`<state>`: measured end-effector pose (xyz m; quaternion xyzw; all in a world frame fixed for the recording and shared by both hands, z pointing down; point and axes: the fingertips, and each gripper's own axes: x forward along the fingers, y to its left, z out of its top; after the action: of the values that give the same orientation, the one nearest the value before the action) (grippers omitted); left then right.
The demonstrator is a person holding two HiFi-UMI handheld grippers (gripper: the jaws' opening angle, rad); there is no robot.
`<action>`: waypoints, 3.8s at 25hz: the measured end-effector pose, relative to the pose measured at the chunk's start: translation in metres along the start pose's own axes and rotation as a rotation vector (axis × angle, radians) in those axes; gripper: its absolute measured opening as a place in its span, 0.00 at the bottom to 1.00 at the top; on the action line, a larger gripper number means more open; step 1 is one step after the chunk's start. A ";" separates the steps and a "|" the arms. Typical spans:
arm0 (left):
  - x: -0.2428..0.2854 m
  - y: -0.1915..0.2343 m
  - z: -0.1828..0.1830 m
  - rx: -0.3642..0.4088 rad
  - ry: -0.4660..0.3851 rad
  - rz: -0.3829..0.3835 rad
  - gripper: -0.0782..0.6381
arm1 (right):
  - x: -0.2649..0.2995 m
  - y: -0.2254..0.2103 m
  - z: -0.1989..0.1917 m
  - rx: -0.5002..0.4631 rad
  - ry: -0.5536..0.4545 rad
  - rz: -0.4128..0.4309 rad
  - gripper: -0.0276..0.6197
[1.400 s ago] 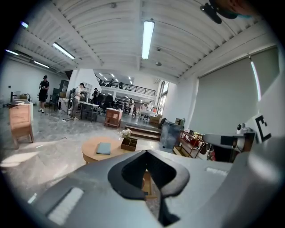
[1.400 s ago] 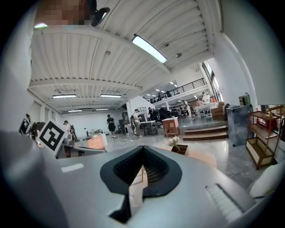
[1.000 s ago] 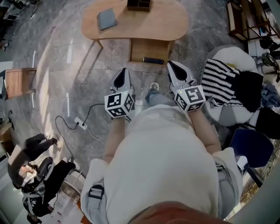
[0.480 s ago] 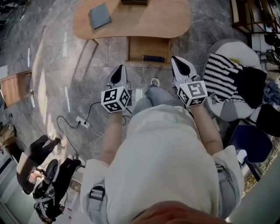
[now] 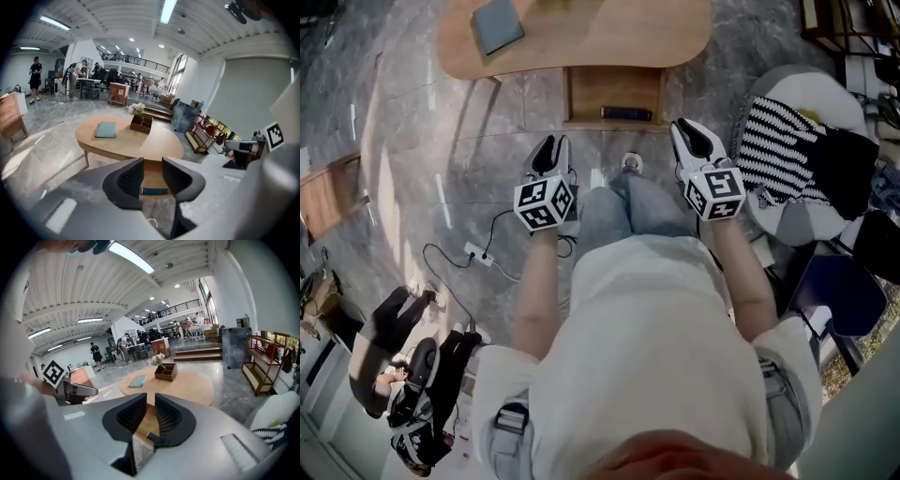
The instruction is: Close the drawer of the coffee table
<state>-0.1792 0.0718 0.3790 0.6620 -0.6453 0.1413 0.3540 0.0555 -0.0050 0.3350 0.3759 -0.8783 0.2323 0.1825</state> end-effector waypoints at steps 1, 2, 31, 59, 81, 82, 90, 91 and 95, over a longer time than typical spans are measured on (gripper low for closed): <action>0.006 0.003 -0.006 0.001 0.017 -0.004 0.28 | 0.003 -0.005 -0.008 0.004 0.015 -0.008 0.13; 0.012 0.006 -0.011 0.002 0.032 -0.006 0.30 | 0.007 -0.010 -0.016 0.009 0.031 -0.015 0.15; 0.160 0.106 -0.199 0.132 0.374 -0.025 0.50 | 0.104 -0.090 -0.254 0.021 0.366 -0.127 0.35; 0.270 0.167 -0.294 0.429 0.568 -0.005 0.63 | 0.175 -0.148 -0.409 -0.252 0.728 -0.100 0.47; 0.271 0.160 -0.292 0.520 0.653 -0.038 0.57 | 0.187 -0.139 -0.409 -0.392 0.820 -0.012 0.37; 0.270 0.159 -0.291 0.520 0.654 -0.037 0.57 | 0.185 -0.139 -0.408 -0.392 0.820 -0.008 0.36; 0.260 0.153 -0.277 0.512 0.636 -0.035 0.56 | 0.177 -0.136 -0.391 -0.381 0.814 0.016 0.36; 0.258 0.152 -0.275 0.511 0.635 -0.036 0.55 | 0.176 -0.135 -0.389 -0.381 0.815 0.020 0.36; 0.252 0.150 -0.268 0.506 0.631 -0.036 0.55 | 0.172 -0.132 -0.381 -0.385 0.816 0.036 0.35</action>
<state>-0.2179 0.0685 0.7749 0.6637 -0.4380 0.4857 0.3629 0.0977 0.0229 0.7708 0.1974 -0.7680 0.1971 0.5765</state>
